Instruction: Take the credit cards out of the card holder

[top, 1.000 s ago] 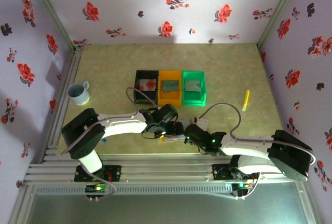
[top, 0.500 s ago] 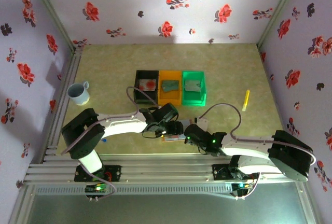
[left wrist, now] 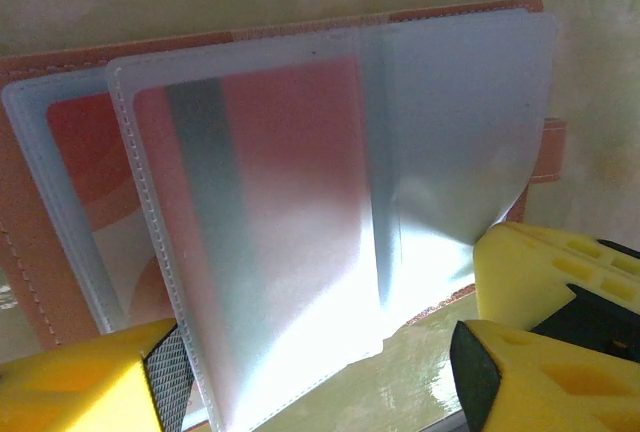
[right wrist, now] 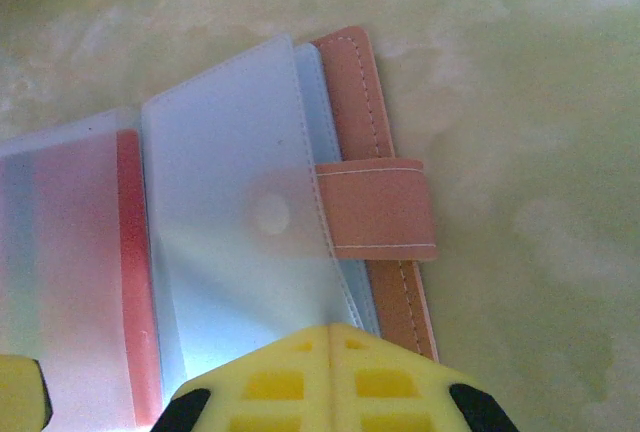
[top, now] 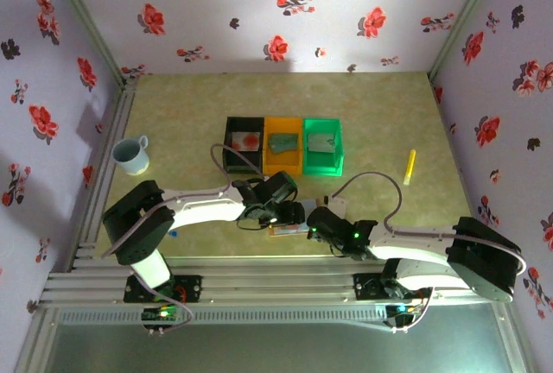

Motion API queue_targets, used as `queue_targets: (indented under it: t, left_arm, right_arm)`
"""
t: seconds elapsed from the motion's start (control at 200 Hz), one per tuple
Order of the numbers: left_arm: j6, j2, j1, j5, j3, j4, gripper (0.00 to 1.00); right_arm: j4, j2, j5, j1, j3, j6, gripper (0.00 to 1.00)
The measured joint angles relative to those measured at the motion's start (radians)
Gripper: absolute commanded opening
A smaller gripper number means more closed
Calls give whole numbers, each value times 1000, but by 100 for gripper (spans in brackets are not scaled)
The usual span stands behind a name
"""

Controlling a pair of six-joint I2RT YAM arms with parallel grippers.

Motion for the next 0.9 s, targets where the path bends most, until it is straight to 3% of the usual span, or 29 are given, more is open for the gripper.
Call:
queue_targets:
  t: [0.62,0.9]
  left_arm:
    - [-33,-62,0,0,-3,99,69]
    - [-47,-62,0,2,-4,123,69]
  right_arm:
    - [2,-10,0,-1,-6,0,0]
    - [-47,-96,-3,-2,-41,0,0]
